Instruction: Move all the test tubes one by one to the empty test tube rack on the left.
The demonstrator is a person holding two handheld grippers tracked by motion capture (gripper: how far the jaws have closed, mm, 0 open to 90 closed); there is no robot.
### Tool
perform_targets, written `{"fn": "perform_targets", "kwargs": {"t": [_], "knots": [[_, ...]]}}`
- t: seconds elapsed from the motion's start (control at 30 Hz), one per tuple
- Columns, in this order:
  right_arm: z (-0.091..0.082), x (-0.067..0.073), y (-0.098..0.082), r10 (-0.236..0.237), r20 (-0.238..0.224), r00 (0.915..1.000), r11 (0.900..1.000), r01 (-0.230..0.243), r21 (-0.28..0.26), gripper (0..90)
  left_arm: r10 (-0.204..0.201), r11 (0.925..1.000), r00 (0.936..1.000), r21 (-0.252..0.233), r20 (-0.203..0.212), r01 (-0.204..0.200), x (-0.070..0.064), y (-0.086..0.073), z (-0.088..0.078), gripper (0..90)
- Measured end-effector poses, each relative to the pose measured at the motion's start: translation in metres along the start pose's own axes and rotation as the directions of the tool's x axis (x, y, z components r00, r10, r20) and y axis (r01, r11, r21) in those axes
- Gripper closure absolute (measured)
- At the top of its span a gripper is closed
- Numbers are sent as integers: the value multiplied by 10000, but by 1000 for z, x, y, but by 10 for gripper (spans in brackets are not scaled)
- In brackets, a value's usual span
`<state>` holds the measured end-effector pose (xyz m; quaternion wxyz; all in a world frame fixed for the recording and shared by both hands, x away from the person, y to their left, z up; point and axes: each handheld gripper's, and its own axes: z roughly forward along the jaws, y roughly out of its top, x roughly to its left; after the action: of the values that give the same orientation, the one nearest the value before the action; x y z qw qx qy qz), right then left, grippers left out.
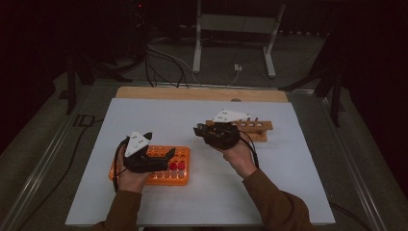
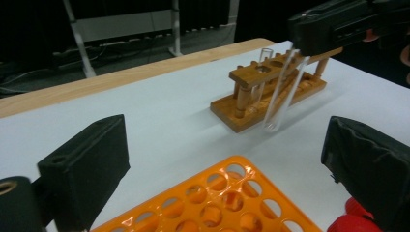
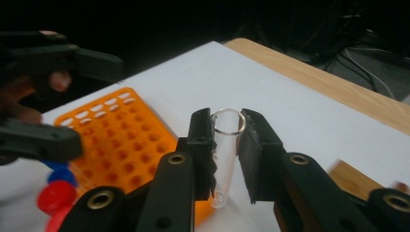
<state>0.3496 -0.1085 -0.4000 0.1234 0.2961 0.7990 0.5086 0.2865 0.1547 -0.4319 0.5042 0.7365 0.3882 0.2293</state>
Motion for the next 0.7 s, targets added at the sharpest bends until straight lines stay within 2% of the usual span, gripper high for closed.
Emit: {"fn": "perform_targets", "kwargs": {"t": [0.13,0.27,0.4,0.53,0.7], "knots": [[9,14,7,-195,-315,9993,9998,197,52,751,178,9998,9998,31,128,-179,-3,2,2,85],[18,26,12,-338,-585,9977,9993,347,140,751,358,9993,9986,54,402,-361,-6,3,3,189],[25,35,15,-365,-886,9954,9991,385,203,750,501,9986,9980,163,395,-508,-8,4,6,322],[30,42,16,-368,-1154,9926,9990,395,218,750,602,9980,9965,166,581,-613,-9,4,7,497],[33,48,16,-464,-1341,9899,9984,504,266,750,593,9981,9950,136,800,-606,-8,3,8,676]]}}
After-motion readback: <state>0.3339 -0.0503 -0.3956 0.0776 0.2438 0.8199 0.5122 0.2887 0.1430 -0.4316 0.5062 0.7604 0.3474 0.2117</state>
